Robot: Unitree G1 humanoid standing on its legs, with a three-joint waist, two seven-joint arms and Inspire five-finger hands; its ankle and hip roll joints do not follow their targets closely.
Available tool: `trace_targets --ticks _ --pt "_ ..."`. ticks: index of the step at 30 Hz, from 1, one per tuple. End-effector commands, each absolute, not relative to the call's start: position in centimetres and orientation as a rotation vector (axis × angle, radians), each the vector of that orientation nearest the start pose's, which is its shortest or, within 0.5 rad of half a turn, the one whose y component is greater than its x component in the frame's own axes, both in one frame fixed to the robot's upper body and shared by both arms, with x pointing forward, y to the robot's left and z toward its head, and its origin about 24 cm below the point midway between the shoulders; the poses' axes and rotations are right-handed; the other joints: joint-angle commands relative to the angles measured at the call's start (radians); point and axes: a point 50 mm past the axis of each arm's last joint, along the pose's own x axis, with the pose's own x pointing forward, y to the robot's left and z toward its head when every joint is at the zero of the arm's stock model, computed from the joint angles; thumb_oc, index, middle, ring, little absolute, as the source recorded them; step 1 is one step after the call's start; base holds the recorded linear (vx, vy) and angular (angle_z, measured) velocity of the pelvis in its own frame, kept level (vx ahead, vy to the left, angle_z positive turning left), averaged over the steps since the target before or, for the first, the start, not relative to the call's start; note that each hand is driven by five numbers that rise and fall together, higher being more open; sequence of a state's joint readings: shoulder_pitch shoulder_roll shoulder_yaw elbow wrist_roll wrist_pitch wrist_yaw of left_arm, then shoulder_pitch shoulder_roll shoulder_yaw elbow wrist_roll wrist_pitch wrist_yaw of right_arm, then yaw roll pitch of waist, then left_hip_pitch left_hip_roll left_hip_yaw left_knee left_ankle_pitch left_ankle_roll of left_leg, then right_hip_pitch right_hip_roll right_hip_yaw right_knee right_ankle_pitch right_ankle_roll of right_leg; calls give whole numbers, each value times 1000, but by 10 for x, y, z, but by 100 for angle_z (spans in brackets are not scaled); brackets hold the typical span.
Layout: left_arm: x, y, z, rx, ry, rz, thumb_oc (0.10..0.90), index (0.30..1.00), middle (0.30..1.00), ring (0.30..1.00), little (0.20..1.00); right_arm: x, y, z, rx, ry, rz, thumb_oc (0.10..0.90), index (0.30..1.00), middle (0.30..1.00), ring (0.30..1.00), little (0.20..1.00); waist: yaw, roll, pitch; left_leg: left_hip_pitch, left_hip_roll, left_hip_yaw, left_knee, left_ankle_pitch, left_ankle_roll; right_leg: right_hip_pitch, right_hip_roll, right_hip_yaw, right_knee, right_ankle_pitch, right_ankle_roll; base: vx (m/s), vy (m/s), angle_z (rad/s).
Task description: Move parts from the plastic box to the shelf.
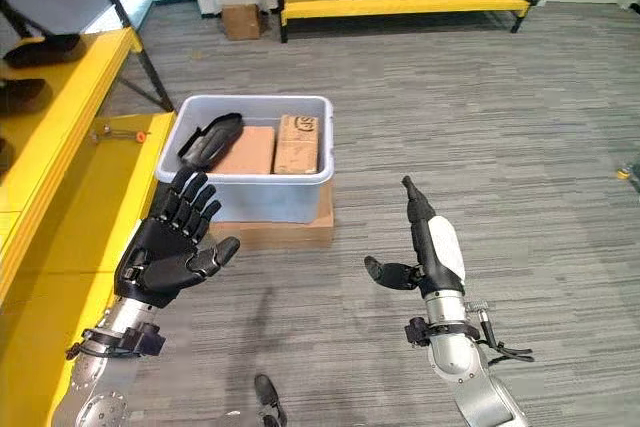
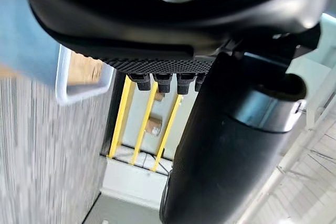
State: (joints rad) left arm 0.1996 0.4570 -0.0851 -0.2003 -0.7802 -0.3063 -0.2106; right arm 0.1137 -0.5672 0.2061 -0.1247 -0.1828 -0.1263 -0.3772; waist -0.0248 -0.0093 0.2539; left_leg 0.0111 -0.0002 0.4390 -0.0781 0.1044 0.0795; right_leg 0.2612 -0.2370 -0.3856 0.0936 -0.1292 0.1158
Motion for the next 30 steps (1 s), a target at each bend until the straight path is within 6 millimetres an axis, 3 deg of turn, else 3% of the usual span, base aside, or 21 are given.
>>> trace_targets --ticks 1,6,7,8,9,10,11,13,16,17,19,21,24,30 --pt "211 215 133 -207 -536 -334 900 1000 1000 1000 1000 242 -191 130 -607 -560 -112 900 1000 1000 1000 1000 31 -5 -66 51 96 -47 -2 -55 -121 -76 64 23 9 66 37 232 268 42" --pt "215 212 140 -176 -532 -388 900 1000 1000 1000 1000 245 -188 132 -597 -574 -157 900 1000 1000 1000 1000 44 1 -63 76 14 -105 -6 -112 -44 -180 -3 58 330 143 77 166 243 34" --pt "217 211 140 -177 -522 -402 900 1000 1000 1000 1000 244 -187 131 -601 -571 -169 900 1000 1000 1000 1000 40 9 -59 87 -4 -118 -8 -132 -19 -245 -18 73 492 179 91 108 206 26" --pt "217 211 140 -177 -522 -402 900 1000 1000 1000 1000 244 -187 131 -601 -571 -169 900 1000 1000 1000 1000 40 9 -59 87 -4 -118 -8 -132 -19 -245 -18 73 492 179 91 42 182 19" --pt "217 210 141 -168 -521 -406 900 1000 1000 1000 1000 244 -187 130 -601 -573 -173 900 1000 1000 1000 1000 35 22 -50 92 5 -107 -9 -122 -10 -305 -16 73 582 199 73 -8 38 13" --pt "217 210 141 -173 -519 -412 900 1000 1000 1000 1000 244 -187 131 -603 -575 -175 900 1000 1000 1000 1000 27 23 -45 95 6 -117 -9 -122 -13 -338 11 90 585 192 71 15 14 11" --pt "218 208 140 -180 -520 -421 900 1000 1000 1000 1000 243 -189 130 -610 -575 -181 900 1000 1000 1000 1000 12 24 -38 100 9 -136 -9 -122 -16 -370 57 109 560 179 64 65 -53 10" --pt "218 208 141 -192 -523 -432 900 1000 1000 1000 1000 241 -193 132 -614 -580 -188 900 1000 1000 1000 1000 -13 25 -28 111 9 -152 -9 -128 -23 -399 92 128 457 169 56 73 -87 19" --pt "218 209 144 -192 -531 -433 900 1000 1000 1000 1000 238 -196 135 -615 -597 -193 900 1000 1000 1000 1000 -27 6 -24 124 12 -146 -9 -150 -45 -424 62 100 172 228 61 103 -168 27" --pt "217 209 145 -189 -532 -436 900 1000 1000 1000 1000 237 -198 135 -612 -599 -198 900 1000 1000 1000 1000 -32 -1 -23 137 12 -151 -9 -163 -53 -432 43 105 69 283 74 135 -190 -8" --pt "214 205 143 -187 -535 -453 900 1000 1000 1000 1000 238 -200 134 -607 -593 -218 900 1000 1000 1000 1000 -38 1 -12 174 26 -172 -9 -191 -60 -491 -3 149 34 363 99 146 -187 -1" --pt "212 203 141 -188 -529 -460 900 1000 1000 1000 1000 240 -204 132 -606 -573 -236 900 1000 1000 1000 1000 -39 -5 -23 184 40 -152 -9 -195 -76 -420 9 132 -34 318 98 149 -225 16" --pt "211 194 138 -219 -509 -486 900 1000 1000 1000 1000 242 -206 126 -593 -510 -276 900 1000 1000 1000 1000 -36 -4 -51 199 64 -114 -9 -175 -103 -315 18 75 -113 311 90 207 -256 40" --pt "208 195 135 -244 -486 -475 900 1000 1000 1000 1000 240 -203 122 -624 -492 -217 900 1000 1000 1000 1000 -46 7 -74 209 90 -76 -9 -167 -127 -254 51 45 -161 279 69 146 -147 -11"
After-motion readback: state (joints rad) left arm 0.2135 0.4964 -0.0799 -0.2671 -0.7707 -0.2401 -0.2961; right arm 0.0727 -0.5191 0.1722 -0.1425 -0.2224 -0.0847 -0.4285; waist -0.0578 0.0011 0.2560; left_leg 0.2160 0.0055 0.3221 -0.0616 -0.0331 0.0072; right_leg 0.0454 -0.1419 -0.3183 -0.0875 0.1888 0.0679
